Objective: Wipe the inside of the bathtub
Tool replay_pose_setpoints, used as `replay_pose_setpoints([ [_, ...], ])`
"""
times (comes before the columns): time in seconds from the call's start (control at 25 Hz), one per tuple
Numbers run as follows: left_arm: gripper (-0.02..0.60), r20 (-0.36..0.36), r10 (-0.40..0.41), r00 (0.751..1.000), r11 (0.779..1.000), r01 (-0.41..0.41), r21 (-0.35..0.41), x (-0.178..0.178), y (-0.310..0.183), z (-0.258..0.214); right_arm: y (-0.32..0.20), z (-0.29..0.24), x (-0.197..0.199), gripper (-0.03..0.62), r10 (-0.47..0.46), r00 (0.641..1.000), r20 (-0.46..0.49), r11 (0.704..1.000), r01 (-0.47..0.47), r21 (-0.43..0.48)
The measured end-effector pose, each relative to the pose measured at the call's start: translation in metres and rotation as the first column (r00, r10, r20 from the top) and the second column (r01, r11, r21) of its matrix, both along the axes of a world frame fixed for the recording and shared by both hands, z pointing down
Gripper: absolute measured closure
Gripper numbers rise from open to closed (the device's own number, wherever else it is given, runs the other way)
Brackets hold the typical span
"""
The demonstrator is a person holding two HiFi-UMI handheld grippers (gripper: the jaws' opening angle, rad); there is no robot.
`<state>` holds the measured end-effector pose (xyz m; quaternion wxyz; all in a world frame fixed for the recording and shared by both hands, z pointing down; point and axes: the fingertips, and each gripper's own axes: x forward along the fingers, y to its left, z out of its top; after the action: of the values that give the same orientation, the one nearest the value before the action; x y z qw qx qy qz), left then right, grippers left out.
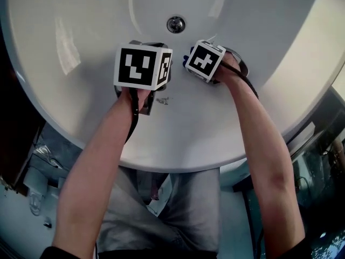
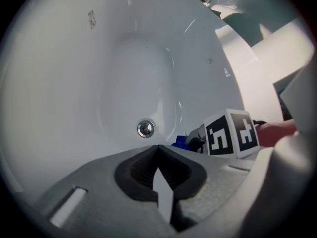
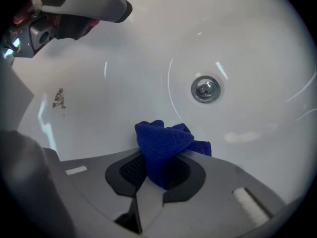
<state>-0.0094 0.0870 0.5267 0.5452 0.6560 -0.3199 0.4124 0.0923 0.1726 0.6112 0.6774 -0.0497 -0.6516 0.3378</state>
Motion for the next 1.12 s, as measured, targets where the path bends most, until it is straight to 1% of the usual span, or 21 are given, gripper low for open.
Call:
replay_pose_setpoints([
  [0.12, 0.578, 0.007, 0.024, 1.000, 1.000, -0.024, 0.002, -0.004, 0.005, -0.017, 0.009, -0.021, -0.009, 0.526, 0.008, 0.999, 0.040, 1.000, -0.009, 0.007],
  [0.2, 0.578, 0.019, 0.036, 0.999, 0.999, -0.036, 0.004, -0.007, 0.005, -0.025, 0.017, -0.035, -0.011, 0.526, 0.009, 0.999, 0.049, 1.000, -0.009, -0.001],
  [0.36, 0.578, 0.015, 0.054, 0.998, 0.998, -0.055, 0.023, -0.006, 0.000, -0.048, 0.039, -0.071, 0.002, 0.526, -0.016, 1.000, -0.022, 0.998, 0.015, -0.064],
  [0.4, 0.578, 0.011, 0.062, 0.998, 0.998, -0.062, 0.027, -0.005, -0.001, -0.054, 0.042, -0.077, -0.003, 0.526, -0.014, 1.000, -0.004, 0.998, 0.014, -0.063],
  [0.48, 0.578, 0.004, 0.079, 0.997, 0.996, -0.079, 0.032, -0.003, -0.002, -0.065, 0.044, -0.086, -0.019, 0.526, 0.001, 0.998, 0.064, 0.999, 0.002, -0.046],
  [0.56, 0.578, -0.001, 0.097, 0.995, 0.995, -0.097, 0.036, -0.001, -0.002, -0.075, 0.048, -0.097, -0.025, 0.526, 0.012, 0.996, 0.089, 0.999, -0.008, -0.051],
  [0.8, 0.578, -0.020, 0.152, 0.988, 0.987, -0.151, 0.048, 0.007, -0.002, -0.101, 0.060, -0.131, -0.024, 0.526, 0.027, 0.994, 0.103, 0.996, -0.019, -0.085],
  [1.0, 0.578, -0.031, 0.149, 0.988, 0.989, -0.148, 0.026, 0.009, 0.012, -0.114, 0.075, -0.162, -0.022, 0.526, 0.008, 0.993, 0.115, 0.994, 0.005, -0.110],
  [1.12, 0.578, -0.033, 0.163, 0.986, 0.986, -0.163, 0.023, 0.010, 0.019, -0.117, 0.079, -0.175, -0.024, 0.526, -0.003, 0.992, 0.125, 0.994, 0.016, -0.107],
])
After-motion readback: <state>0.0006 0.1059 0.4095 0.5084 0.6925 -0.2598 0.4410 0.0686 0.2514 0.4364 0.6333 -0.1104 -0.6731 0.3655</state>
